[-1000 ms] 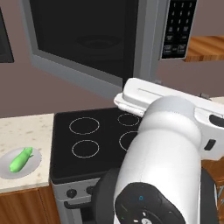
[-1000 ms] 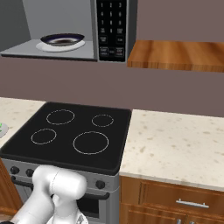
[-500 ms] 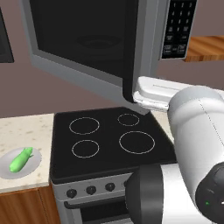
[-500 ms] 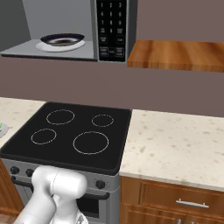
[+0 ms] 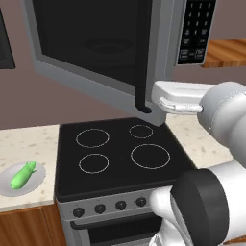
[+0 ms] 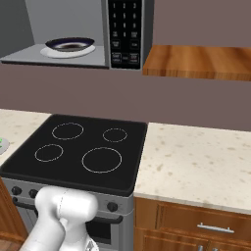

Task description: Pick the corn from the counter and place it in the microwave. Then turn on the microwave.

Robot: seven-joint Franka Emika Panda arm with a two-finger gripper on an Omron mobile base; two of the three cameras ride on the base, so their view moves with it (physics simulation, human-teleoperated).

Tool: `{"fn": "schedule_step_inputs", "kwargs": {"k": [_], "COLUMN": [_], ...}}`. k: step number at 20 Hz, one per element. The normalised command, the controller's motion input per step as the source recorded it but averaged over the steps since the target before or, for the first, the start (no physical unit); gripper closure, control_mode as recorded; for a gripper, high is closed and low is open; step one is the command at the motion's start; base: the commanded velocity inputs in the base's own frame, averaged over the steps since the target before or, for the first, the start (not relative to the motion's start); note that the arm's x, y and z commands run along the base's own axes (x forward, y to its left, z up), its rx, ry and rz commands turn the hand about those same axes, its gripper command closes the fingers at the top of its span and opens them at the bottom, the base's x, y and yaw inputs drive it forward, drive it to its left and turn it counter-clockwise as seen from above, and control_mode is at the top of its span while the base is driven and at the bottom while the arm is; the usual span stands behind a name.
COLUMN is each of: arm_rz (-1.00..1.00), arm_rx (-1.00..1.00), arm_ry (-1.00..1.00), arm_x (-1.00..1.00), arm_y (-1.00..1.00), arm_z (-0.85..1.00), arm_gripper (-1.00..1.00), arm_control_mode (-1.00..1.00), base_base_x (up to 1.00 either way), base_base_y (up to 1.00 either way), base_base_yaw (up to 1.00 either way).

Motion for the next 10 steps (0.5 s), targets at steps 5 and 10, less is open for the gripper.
{"fn": "schedule_step_inputs", "kwargs": {"k": [5,10], "arm_rz": [0.35,0.36], "arm_rx": [0.00,0.00], "arm_ry": [0.00,0.00], "arm_x": [0.18,0.23], "arm_y": [-0.02,-0.05], "arm_z": [-0.03,-0.03], "arm_gripper": [-1.00,-1.00], "arm_control_mode": [-1.00,-1.00], "base_base_x": [0.00,0.00], "base_base_y": [0.00,0.00], "base_base_yaw": [0.00,0.00]}}
